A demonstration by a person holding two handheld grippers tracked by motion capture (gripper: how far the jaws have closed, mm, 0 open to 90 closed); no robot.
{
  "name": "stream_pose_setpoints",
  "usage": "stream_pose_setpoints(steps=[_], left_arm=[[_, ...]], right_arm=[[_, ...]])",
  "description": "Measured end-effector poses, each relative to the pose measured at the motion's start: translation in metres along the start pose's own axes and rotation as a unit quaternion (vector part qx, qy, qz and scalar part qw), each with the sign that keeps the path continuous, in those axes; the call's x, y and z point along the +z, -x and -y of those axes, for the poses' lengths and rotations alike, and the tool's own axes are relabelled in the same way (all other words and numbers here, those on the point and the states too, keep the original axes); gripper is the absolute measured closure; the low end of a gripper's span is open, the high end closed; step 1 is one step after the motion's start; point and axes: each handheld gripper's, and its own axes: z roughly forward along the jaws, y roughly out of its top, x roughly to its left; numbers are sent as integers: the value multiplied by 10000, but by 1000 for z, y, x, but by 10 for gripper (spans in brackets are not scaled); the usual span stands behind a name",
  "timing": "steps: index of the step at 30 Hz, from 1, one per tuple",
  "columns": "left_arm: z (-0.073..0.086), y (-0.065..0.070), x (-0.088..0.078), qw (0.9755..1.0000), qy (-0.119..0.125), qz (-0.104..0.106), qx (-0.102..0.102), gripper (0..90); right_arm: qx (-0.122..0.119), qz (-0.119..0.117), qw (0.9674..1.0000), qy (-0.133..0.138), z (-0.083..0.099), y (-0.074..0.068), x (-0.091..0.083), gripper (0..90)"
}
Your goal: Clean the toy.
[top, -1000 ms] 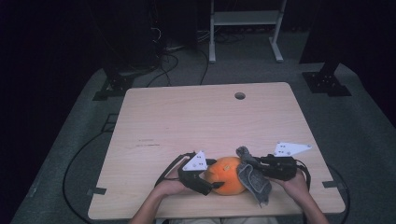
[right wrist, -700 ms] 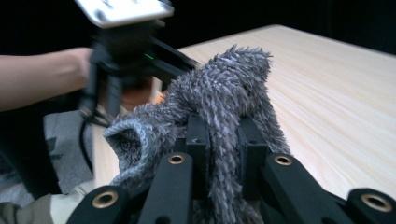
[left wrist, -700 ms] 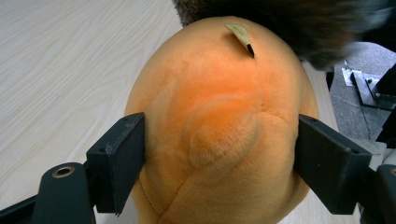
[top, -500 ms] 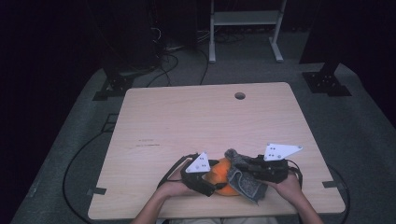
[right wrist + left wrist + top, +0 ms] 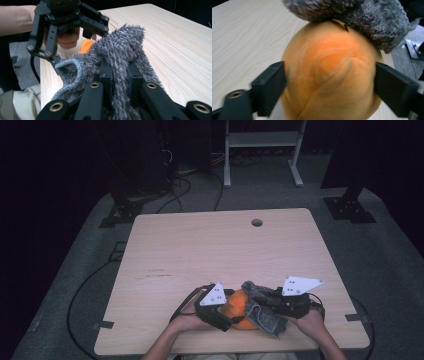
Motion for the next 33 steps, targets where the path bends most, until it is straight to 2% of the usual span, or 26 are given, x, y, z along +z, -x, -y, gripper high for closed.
stream_pose_setpoints(steps=[1,2,3,6,8,10,11,12,14,15,16,17,18,21,22,26,27,28,30,32,33], left_arm=[[0,0,0,10000,1,-13,-32,101],[-1,0,1,10000,-4,41,-27,154],[-1,1,1,10000,22,59,12,154],[-5,7,2,9999,28,-19,163,247],[-8,13,4,9992,48,-66,384,265],[-12,22,6,9963,22,-142,849,267],[-13,26,7,9944,18,-159,1043,267],[-14,29,7,9928,-23,-190,1184,267],[-14,30,6,9916,-111,-193,1272,270],[-12,28,6,9917,-120,-171,1265,274],[-10,26,4,9925,-118,-115,1207,277],[-10,26,4,9925,-118,-115,1207,277],[-9,25,3,9928,-114,-111,1184,276],[-6,21,1,9942,-109,-95,1061,276],[-5,19,0,9949,-111,-87,1003,276],[-1,11,0,9975,-19,-149,697,274],[-1,9,0,9983,12,-213,549,273],[-1,3,0,9992,41,-237,327,274],[0,0,-1,9994,31,-236,258,276],[3,-4,-4,9997,47,-184,125,283],[4,-5,-4,9999,49,-109,72,287]], right_arm=[[21,33,10000,-9,2,1,-2,777],[91,31,10000,-11,6,4,-5,776],[91,31,10000,-11,6,4,-5,776],[159,69,9998,-15,4,7,-11,777],[113,67,9999,107,-3,4,-14,776],[112,-99,9992,382,-13,-2,-14,777],[-28,-170,9993,341,-20,-8,-8,777],[-28,-170,9993,341,-20,-8,-8,777],[-150,-147,9997,114,-20,-11,1,778],[-78,-178,9997,113,-16,-8,2,778],[125,-183,9997,111,-8,-1,0,778],[125,-183,9997,111,-8,-1,0,778],[259,-117,9996,88,-1,6,-4,778],[409,-40,9991,72,7,14,-8,777],[583,56,9983,22,17,22,-14,777],[735,101,9972,26,28,27,-22,777],[726,51,9973,136,27,26,-24,775],[696,-177,9966,415,23,23,-26,774],[637,-190,9970,405,21,22,-24,774],[567,-124,9981,185,22,22,-19,774],[798,-178,9965,193,29,28,-16,775]])
